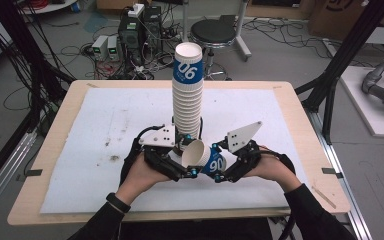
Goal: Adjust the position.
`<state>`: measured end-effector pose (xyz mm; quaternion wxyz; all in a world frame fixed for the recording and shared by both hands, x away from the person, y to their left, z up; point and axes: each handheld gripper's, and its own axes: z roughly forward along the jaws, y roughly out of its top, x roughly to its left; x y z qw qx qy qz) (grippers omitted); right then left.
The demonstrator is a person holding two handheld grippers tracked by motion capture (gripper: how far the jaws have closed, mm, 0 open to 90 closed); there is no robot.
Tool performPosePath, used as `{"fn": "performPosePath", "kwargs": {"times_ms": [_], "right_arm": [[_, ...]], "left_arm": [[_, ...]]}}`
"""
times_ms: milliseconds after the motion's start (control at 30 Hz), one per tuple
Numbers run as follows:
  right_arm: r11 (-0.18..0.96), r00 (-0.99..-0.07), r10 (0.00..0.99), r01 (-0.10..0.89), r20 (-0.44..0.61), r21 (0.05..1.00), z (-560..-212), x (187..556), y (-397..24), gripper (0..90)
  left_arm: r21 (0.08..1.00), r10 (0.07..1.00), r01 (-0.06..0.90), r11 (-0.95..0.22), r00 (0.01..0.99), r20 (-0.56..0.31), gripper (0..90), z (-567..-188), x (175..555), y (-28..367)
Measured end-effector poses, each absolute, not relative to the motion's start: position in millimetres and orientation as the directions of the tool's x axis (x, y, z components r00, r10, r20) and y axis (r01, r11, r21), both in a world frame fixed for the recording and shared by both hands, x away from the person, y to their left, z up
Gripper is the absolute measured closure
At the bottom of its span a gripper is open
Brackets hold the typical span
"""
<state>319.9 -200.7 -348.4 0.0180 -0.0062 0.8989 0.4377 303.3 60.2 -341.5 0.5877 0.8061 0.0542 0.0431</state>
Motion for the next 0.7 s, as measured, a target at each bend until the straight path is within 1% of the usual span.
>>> {"fn": "performPosePath", "kwargs": {"times_ms": [133,233,300,400,500,567,700], "right_arm": [[0.579,-1.000,-0.009,-0.016,-0.013,0.815,-349.4,322.0,-202.2,29.8],[0.548,-1.000,-0.009,-0.008,-0.004,0.836,-347.4,322.9,-204.4,29.8],[0.522,-1.000,-0.005,-0.001,0.002,0.853,-345.3,323.1,-206.8,29.8],[0.473,-1.000,-0.008,0.012,0.017,0.881,-343.1,324.3,-211.3,29.7],[0.438,-0.999,-0.014,0.025,0.035,0.899,-342.3,325.0,-213.9,29.8],[0.436,-1.000,-0.009,0.020,0.027,0.900,-342.4,324.1,-213.2,29.7],[0.426,-1.000,-0.012,0.008,0.015,0.905,-343.6,323.1,-211.0,29.7]], "left_arm": [[0.968,0.152,0.014,-0.251,0.988,0.025,15.4,-340.2,299.2,57.8],[0.977,0.183,0.009,-0.214,0.983,0.031,11.5,-339.5,297.0,56.9],[0.984,0.202,0.024,-0.179,0.979,0.012,10.2,-339.8,296.7,57.2],[0.991,0.199,0.051,-0.121,0.980,-0.026,10.1,-341.2,297.3,58.2],[0.995,0.172,0.068,-0.075,0.984,-0.055,10.2,-342.6,297.3,57.8],[0.996,0.151,0.077,-0.052,0.986,-0.069,10.2,-342.4,296.7,57.1],[0.995,0.153,0.087,-0.037,0.985,-0.081,11.3,-342.6,297.2,57.9]]}}
